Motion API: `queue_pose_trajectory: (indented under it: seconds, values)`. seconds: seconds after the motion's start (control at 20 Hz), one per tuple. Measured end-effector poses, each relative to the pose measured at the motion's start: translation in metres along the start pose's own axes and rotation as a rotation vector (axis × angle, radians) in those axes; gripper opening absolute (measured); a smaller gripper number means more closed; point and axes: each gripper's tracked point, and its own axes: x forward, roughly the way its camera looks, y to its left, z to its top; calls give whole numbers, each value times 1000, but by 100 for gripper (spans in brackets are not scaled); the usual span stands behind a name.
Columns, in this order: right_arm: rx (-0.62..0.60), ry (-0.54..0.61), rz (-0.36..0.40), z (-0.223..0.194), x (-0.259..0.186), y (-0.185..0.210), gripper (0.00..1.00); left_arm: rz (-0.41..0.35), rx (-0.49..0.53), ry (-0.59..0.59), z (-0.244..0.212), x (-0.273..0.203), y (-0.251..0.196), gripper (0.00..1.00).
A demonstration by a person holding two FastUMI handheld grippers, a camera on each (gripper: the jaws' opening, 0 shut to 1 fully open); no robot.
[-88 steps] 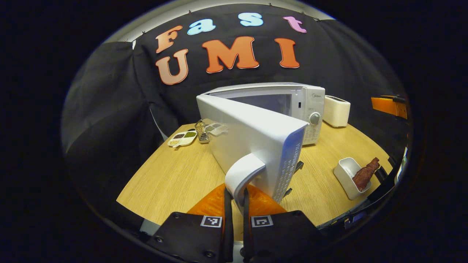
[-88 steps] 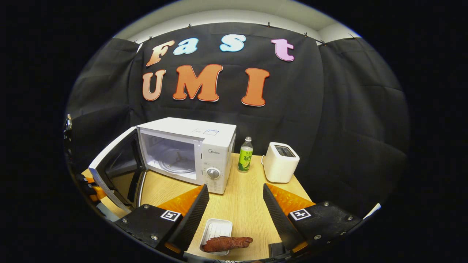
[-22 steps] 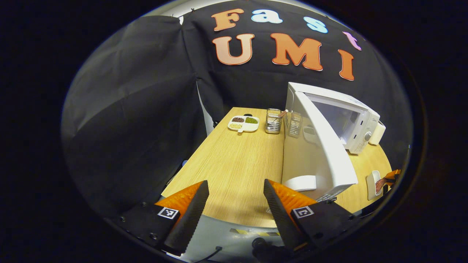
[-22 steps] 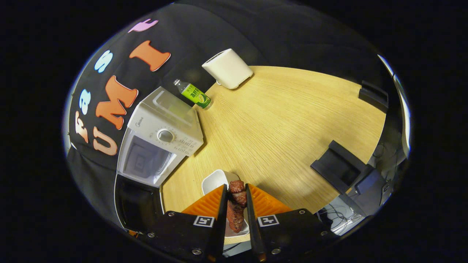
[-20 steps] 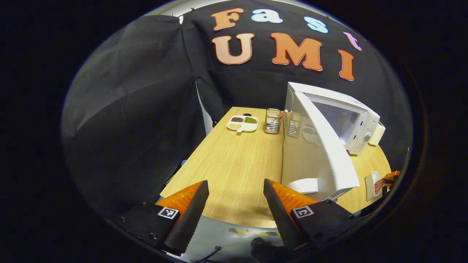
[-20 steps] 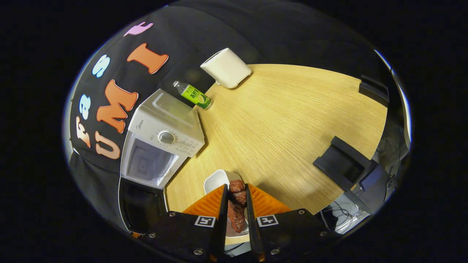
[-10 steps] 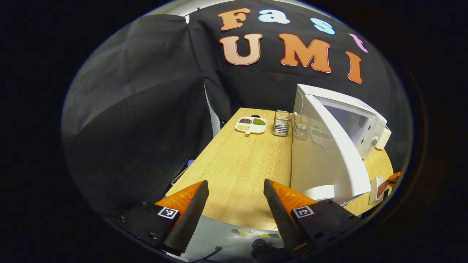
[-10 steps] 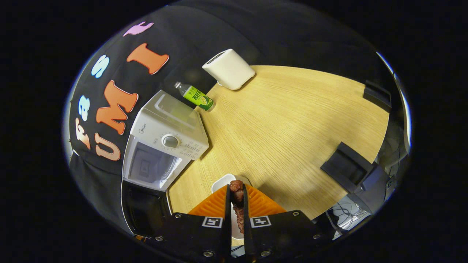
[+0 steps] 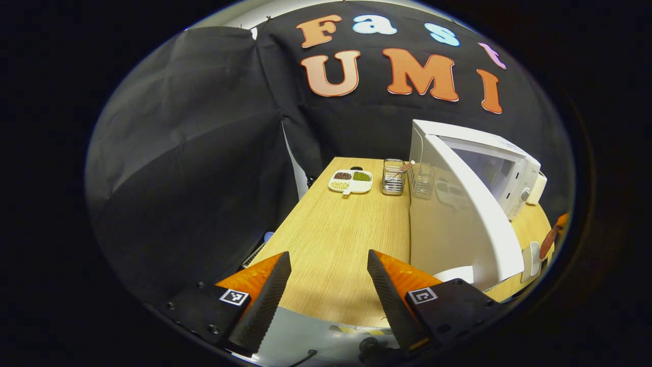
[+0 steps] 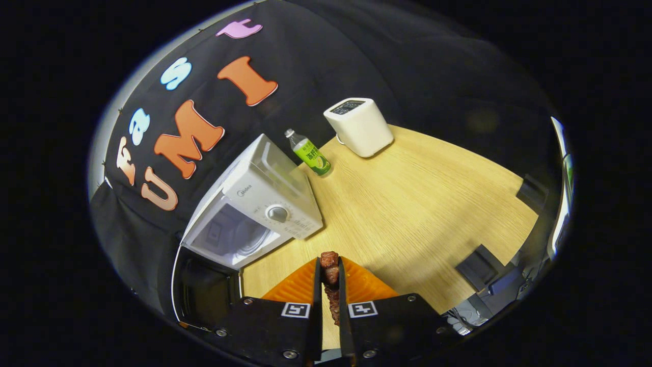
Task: Open the microwave oven with the left hand, put the food in, and close the microwave oven.
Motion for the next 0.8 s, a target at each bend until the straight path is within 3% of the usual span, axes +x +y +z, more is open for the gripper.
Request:
queue_pose_trajectory:
  seconds: [0.3, 0.4, 0.55, 0.7, 0.75, 0.8]
  values:
    - [-16, -19, 54, 5, 5, 59, 13, -24, 0, -41, 12, 8, 3, 94]
    - [-39, -21, 75, 6, 13, 83, 13, -26, 2, -58, 15, 10, 7, 99]
    - [-66, -34, 115, 8, 24, 123, 13, -36, 27, -71, 15, 13, 9, 94]
    - [-64, -40, 147, 2, 42, 157, 13, -47, 71, -79, 13, 15, 13, 94]
    - [-51, -40, 154, 0, 48, 168, 13, -48, 90, -84, 12, 17, 16, 99]
    - [-32, -38, 163, -3, 54, 178, 13, -45, 96, -82, 10, 21, 22, 94]
